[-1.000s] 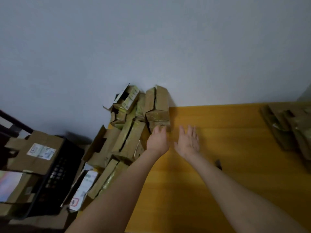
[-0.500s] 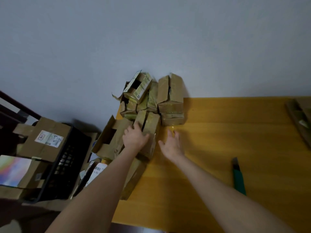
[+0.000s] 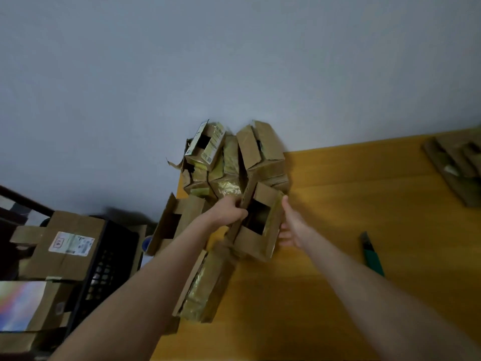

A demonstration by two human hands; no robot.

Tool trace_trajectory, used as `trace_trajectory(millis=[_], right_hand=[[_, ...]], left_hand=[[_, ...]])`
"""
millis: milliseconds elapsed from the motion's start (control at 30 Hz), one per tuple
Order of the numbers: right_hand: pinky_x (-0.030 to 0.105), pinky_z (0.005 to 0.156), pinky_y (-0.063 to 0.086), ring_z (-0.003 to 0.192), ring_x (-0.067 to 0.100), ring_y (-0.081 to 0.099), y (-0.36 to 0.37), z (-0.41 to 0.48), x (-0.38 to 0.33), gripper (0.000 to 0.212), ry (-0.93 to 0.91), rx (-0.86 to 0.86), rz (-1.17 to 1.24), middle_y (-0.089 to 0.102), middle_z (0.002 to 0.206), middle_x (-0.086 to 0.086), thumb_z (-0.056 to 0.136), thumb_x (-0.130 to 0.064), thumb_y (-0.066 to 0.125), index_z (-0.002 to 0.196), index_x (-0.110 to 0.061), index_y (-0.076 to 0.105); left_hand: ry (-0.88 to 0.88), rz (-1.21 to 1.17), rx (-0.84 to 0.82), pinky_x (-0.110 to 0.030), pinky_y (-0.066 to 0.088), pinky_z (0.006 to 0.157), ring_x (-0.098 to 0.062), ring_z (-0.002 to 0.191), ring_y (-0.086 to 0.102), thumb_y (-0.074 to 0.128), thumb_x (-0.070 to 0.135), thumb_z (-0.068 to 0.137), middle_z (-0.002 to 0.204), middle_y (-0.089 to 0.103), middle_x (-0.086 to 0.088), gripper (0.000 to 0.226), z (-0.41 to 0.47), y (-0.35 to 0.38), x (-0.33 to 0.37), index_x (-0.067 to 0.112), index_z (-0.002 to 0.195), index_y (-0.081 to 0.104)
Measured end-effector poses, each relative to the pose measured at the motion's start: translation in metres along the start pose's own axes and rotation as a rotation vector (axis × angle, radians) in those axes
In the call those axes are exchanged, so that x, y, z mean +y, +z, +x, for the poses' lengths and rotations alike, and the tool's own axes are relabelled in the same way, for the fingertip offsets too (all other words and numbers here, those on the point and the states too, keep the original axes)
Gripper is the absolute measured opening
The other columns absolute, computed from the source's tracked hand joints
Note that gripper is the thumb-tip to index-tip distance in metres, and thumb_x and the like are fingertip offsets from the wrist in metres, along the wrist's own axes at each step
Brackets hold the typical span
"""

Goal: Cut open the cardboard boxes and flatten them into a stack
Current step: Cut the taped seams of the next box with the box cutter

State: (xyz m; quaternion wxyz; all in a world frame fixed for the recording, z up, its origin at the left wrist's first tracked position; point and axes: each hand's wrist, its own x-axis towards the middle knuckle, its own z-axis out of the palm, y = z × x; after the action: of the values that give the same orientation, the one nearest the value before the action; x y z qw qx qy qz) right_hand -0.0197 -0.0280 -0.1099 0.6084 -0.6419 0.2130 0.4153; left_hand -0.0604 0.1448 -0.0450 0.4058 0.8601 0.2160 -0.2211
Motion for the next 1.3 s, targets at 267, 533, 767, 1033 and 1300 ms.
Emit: trace_trajectory(millis=[267, 533, 767, 1033, 1300], right_hand=[[0.044, 0.071, 0.052, 0.103, 0.037, 0.06, -0.018, -0.023, 0.004, 0.085, -0.025, 0.092, 0.442, 0.059, 0.12, 0.018, 0.08, -0.079, 0.042, 0.127, -0.009, 0.051], [0.036, 0.073, 0.044, 0.094, 0.019, 0.054, -0.033, -0.062, 0.007, 0.032, -0.297, 0.218, 0.402, 0.057, 0.112, 0.005, 0.085, -0.014, 0.055, 0.117, -0.02, 0.056], [0.03, 0.062, 0.055, 0.089, 0.019, 0.06, -0.046, -0.078, 0.035, 0.073, -0.457, 0.265, 0.203, 0.058, 0.112, 0.003, 0.082, 0.005, 0.049, 0.134, -0.046, 0.038], [0.035, 0.082, 0.047, 0.101, 0.017, 0.062, -0.06, -0.078, 0.034, 0.044, -0.513, 0.366, 0.332, 0.072, 0.091, -0.004, 0.096, -0.048, 0.048, 0.066, -0.024, 0.07], [0.04, 0.106, 0.037, 0.109, 0.017, 0.054, -0.043, -0.058, 0.05, 0.049, -0.351, 0.248, 0.107, 0.066, 0.108, -0.001, 0.101, -0.046, 0.038, 0.084, -0.016, 0.072]], left_hand=[[0.137, -0.342, -0.344, -0.05, 0.05, 0.097, -0.024, 0.118, 0.057, 0.075, 0.045, 0.076, 0.125, 0.061, -0.005, 0.059, -0.005, 0.0, -0.008, 0.017, 0.125, 0.057], [0.133, -0.541, -0.293, -0.029, 0.057, 0.067, -0.014, 0.096, 0.062, 0.068, 0.053, 0.081, 0.114, 0.06, 0.002, 0.077, -0.002, 0.033, 0.012, 0.023, 0.144, 0.036], [0.338, -0.405, -0.216, -0.015, 0.051, 0.053, -0.014, 0.08, 0.059, 0.064, 0.003, 0.088, 0.102, 0.052, 0.0, 0.067, 0.006, 0.06, 0.036, 0.031, 0.143, 0.039], [0.311, -0.538, -0.212, -0.027, 0.052, 0.072, -0.014, 0.08, 0.064, 0.067, 0.038, 0.088, 0.088, 0.065, 0.001, 0.024, 0.011, 0.054, 0.059, 0.016, 0.093, 0.059], [0.301, 0.319, -0.121, -0.044, 0.039, 0.109, -0.029, 0.133, 0.039, 0.072, 0.04, 0.083, 0.149, 0.03, -0.013, 0.089, 0.02, 0.078, 0.046, 0.015, 0.152, 0.022]])
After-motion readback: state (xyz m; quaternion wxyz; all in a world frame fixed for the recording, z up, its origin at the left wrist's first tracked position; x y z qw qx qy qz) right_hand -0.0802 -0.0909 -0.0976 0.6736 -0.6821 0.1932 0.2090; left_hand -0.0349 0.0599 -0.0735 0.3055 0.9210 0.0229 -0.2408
